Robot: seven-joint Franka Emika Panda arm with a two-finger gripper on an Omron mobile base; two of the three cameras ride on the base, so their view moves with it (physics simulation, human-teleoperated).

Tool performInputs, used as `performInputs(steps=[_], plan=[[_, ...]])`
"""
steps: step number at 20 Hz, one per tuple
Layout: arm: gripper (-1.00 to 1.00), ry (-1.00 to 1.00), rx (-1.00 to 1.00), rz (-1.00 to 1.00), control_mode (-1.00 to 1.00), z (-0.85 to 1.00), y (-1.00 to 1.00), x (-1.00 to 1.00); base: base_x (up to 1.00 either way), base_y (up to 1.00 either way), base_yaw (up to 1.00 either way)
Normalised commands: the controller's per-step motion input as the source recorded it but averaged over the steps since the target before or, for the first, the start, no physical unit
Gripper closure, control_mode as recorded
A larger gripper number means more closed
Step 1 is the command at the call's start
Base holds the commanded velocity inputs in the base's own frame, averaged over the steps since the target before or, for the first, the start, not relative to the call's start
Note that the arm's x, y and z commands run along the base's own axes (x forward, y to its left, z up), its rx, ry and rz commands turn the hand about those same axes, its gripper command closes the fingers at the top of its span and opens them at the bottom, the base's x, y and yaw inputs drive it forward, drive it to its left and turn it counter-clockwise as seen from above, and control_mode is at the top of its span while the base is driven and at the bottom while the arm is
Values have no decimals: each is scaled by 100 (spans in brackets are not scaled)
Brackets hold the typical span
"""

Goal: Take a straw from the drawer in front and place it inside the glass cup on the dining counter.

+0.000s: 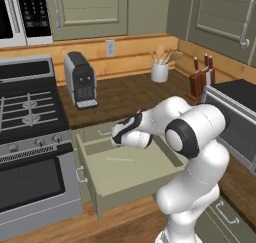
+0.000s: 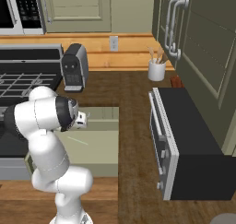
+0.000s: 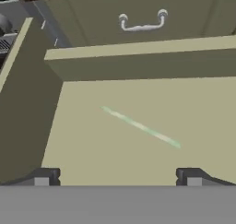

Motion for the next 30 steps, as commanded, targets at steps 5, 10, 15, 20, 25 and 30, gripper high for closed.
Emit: performInputs(steps=[5,10,15,20,25,30], plan=[[-100,-6,-14,21,-100,-31,0,4,0,0,0],[-100,0,-13,15,-100,-34,0,7,0,0,0],[-100,0,-9,14,-100,-25,1,21,0,0,0],[-100,3,-7,13,-100,-22,2,34,0,0,0],[-100,1,-7,11,-100,-14,3,28,0,0,0],[-100,1,-7,8,-100,-10,10,21,0,0,0]])
